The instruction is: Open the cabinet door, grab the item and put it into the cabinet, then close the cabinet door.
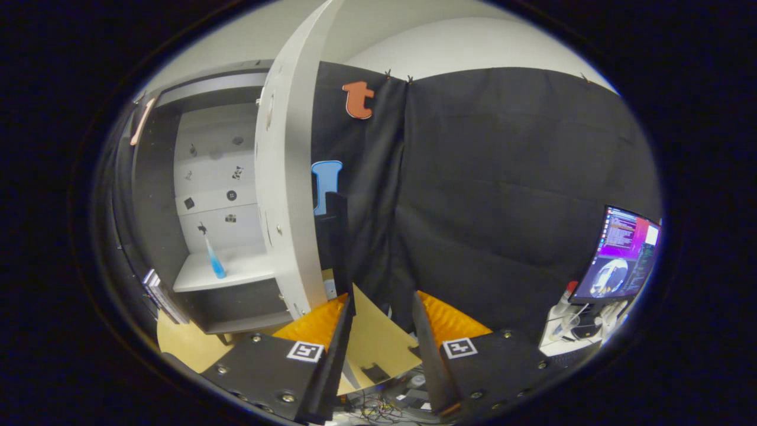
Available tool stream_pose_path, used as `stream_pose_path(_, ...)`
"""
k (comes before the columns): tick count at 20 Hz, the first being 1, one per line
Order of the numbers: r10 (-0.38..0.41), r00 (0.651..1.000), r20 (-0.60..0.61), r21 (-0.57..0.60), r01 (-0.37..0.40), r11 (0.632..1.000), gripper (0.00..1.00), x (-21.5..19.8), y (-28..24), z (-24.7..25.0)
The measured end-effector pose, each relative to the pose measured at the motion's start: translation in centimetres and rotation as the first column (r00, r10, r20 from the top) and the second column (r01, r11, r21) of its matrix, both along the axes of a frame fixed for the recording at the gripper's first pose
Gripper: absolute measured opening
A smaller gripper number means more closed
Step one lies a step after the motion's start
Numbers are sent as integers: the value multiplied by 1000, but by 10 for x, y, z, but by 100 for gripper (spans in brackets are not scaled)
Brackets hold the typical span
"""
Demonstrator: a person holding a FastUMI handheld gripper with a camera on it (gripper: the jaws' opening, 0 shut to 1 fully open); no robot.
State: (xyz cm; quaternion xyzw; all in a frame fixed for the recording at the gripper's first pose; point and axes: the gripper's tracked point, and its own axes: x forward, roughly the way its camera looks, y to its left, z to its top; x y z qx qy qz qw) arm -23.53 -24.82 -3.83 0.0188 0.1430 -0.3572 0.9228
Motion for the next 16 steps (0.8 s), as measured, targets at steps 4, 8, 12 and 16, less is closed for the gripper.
stream_pose_path(4,65,998,5,-19,-65,998,58,5,13,0)
stream_pose_path(8,141,990,6,-2,-141,990,59,10,37,-2)
stream_pose_path(12,242,970,8,38,-242,970,58,20,66,-5)
stream_pose_path(16,326,945,23,60,-327,943,59,33,95,-7)
